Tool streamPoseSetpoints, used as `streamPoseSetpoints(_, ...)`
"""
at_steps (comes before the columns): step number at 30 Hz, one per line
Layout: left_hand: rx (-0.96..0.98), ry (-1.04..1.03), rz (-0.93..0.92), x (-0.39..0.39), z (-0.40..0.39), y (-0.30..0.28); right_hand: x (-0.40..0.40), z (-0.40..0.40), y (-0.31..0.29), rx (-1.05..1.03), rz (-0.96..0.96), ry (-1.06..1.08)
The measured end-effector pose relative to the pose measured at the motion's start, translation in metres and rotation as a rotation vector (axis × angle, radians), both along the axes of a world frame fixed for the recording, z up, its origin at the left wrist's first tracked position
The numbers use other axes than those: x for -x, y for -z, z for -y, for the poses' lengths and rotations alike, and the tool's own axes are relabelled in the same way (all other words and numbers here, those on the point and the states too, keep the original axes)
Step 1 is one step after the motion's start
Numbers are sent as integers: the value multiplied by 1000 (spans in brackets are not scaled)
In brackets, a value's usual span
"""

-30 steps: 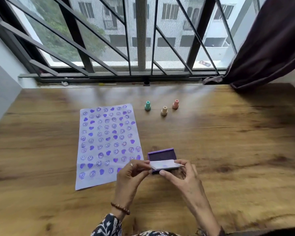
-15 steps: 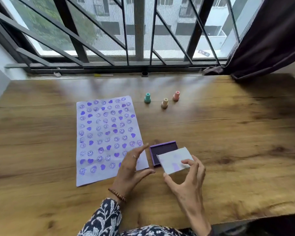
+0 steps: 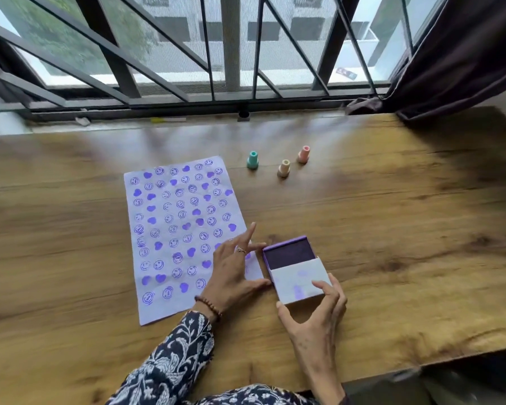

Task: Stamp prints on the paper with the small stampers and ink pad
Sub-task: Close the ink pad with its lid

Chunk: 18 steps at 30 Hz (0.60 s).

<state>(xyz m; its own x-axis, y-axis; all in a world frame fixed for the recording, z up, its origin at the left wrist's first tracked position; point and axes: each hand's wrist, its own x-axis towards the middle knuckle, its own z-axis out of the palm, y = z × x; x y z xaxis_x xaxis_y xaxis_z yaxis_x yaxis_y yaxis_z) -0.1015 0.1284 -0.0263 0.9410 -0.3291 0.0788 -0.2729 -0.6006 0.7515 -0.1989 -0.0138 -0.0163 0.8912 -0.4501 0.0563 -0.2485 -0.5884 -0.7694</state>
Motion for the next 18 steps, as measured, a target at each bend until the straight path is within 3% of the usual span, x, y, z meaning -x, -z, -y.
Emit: streamPoseSetpoints(18, -20, 8, -83, -1, -2, 2, -20, 4, -5, 87, -147, -65)
